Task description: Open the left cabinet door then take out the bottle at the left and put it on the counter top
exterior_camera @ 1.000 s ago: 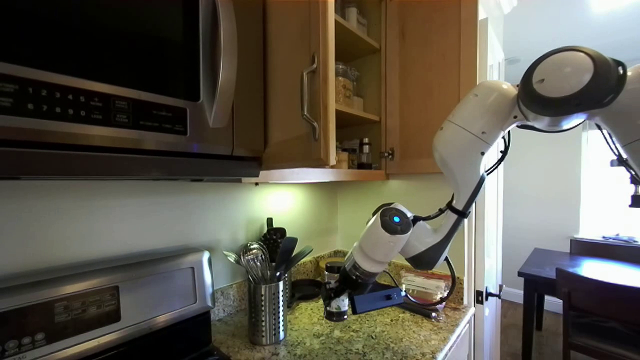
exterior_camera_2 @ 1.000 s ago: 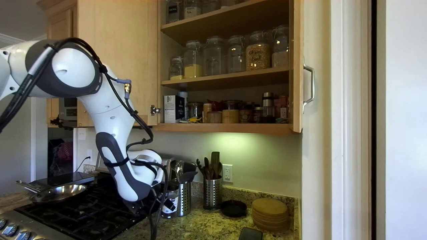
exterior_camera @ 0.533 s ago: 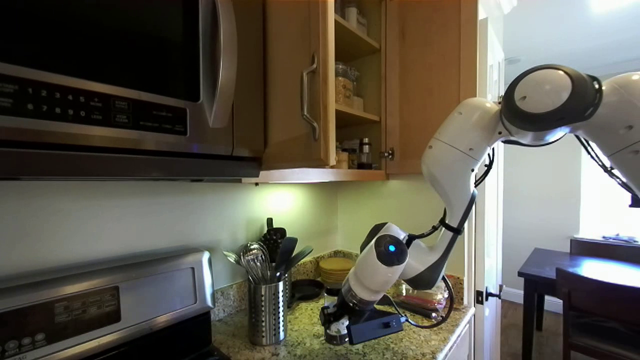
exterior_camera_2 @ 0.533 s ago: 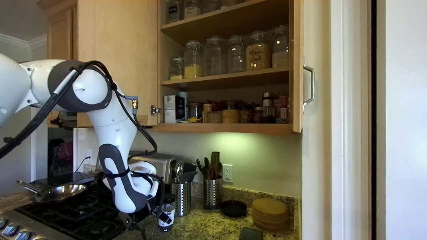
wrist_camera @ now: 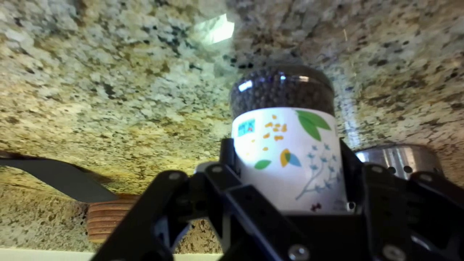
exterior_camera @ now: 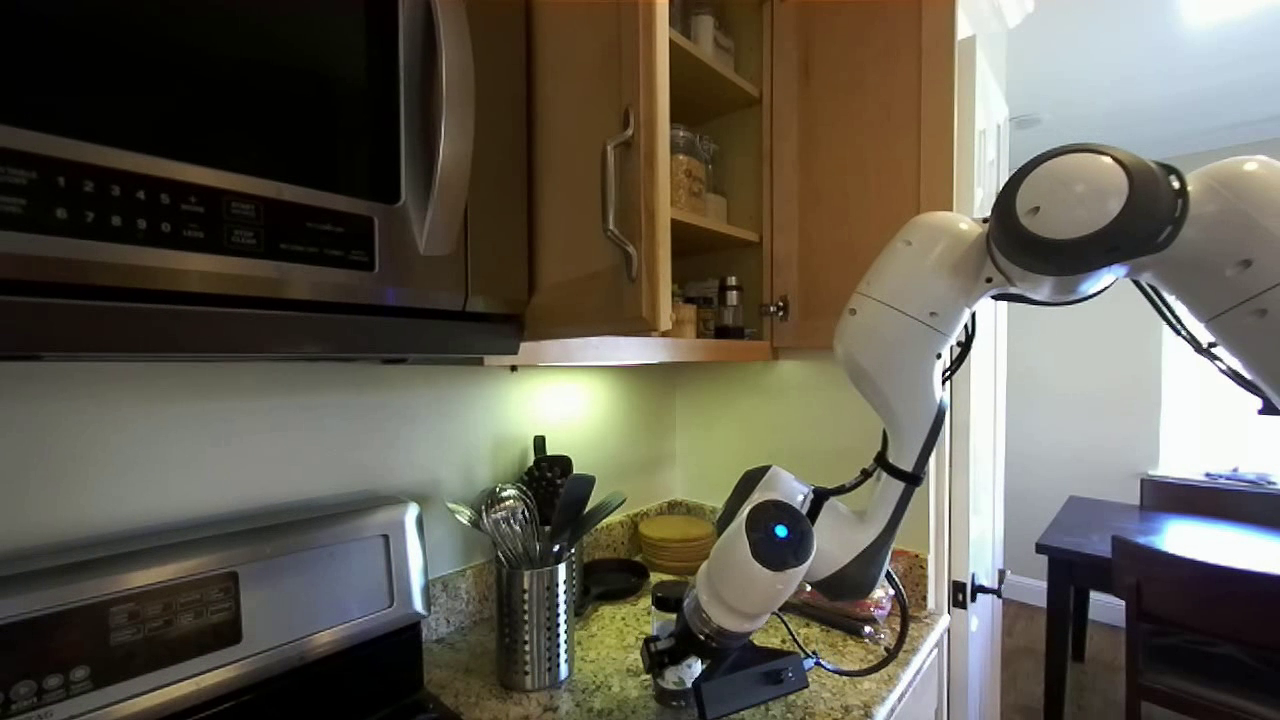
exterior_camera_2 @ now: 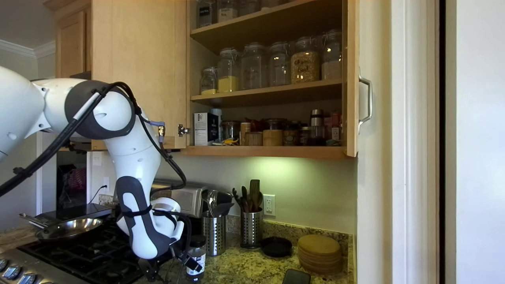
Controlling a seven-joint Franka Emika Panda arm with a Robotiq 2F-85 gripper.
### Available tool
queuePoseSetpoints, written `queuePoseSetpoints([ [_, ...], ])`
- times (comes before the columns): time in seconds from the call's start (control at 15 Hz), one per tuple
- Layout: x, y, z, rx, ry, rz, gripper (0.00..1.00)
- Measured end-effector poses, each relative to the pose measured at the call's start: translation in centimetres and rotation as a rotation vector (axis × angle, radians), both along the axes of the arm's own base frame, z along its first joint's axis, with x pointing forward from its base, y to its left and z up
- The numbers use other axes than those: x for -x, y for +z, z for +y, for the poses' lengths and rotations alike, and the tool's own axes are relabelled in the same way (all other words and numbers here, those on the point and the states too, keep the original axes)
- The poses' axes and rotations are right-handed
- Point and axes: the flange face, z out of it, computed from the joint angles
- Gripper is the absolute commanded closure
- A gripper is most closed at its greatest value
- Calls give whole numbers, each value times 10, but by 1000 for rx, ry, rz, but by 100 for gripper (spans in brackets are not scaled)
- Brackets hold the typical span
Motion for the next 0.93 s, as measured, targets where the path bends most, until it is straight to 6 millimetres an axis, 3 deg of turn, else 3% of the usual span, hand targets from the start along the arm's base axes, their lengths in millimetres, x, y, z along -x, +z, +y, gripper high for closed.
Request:
queuePoseSetpoints([
  [0.07,0,0,0,5,-1,-2,0],
  [0.4,-2,13,-1,8,-1,-23,0],
  [0.67,2,43,-7,4,-8,-52,0],
  [0.93,20,80,-17,-71,24,31,0],
])
